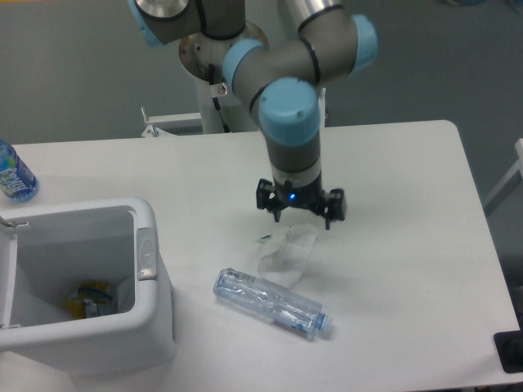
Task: Place the trash in the trash can
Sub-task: 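Lower the open gripper toward the crumpled white tissue, then close the gripper on the white tissue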
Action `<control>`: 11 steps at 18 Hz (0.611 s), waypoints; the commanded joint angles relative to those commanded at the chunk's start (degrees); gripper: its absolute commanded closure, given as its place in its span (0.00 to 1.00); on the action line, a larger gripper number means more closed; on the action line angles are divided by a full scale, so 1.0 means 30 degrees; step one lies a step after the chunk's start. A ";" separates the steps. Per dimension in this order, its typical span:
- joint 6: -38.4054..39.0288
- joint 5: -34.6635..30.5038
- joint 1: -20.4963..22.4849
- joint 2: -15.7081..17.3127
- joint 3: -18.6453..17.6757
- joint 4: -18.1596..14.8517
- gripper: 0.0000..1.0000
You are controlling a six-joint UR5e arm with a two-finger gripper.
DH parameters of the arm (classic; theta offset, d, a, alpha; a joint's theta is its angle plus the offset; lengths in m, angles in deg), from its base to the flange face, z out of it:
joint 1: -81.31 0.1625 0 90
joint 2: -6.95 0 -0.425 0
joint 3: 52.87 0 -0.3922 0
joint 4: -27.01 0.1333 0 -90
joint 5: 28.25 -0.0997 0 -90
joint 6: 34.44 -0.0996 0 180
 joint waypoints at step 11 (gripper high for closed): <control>0.0029 -0.0293 -0.0851 -0.1731 -0.0674 0.2110 0.38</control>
